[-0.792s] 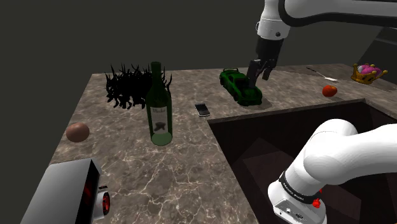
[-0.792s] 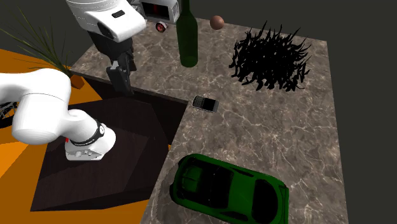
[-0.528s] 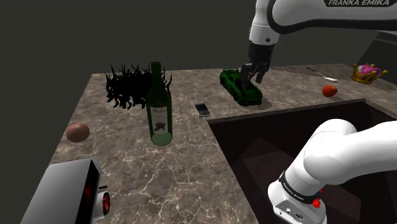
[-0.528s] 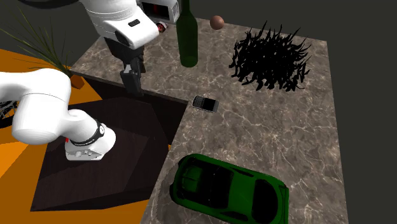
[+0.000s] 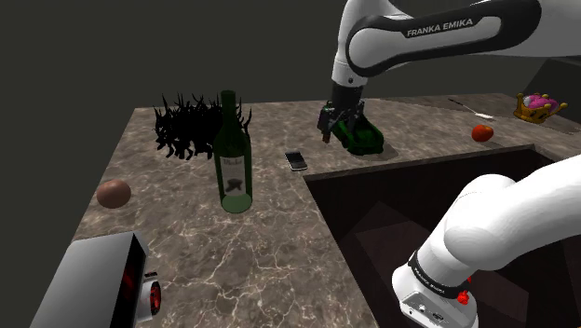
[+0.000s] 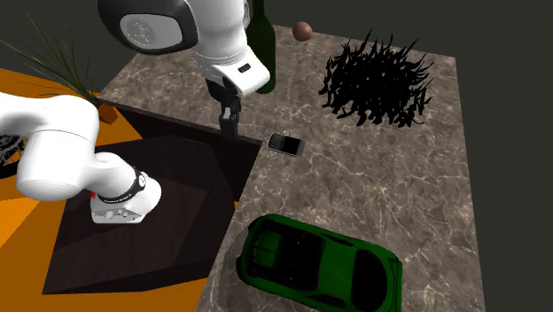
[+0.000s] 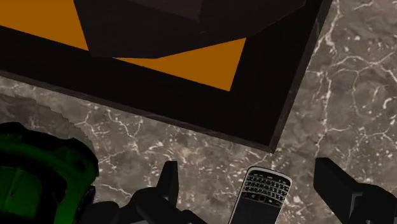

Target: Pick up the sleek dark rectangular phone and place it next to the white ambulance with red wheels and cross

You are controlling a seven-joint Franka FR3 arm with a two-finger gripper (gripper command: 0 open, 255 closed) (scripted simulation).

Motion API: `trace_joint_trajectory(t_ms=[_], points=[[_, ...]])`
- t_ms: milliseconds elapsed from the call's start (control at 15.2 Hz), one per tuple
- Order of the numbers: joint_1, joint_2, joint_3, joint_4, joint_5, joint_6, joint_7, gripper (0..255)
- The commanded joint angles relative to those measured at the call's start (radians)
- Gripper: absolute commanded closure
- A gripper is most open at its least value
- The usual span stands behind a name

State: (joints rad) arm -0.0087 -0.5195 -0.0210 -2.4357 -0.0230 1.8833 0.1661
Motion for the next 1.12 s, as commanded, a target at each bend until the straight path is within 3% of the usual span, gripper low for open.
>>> trace_joint_trajectory(t_ms=[0, 726, 1056], points=[[-0.001, 0.084, -0.001, 0.02, 0.013, 0.069, 0.019, 0], [0.001, 0.503, -0.003, 0.195, 0.099, 0.332, 0.101, 0], [0.003, 0.551, -0.001, 0.182, 0.107, 0.392, 0.101, 0]])
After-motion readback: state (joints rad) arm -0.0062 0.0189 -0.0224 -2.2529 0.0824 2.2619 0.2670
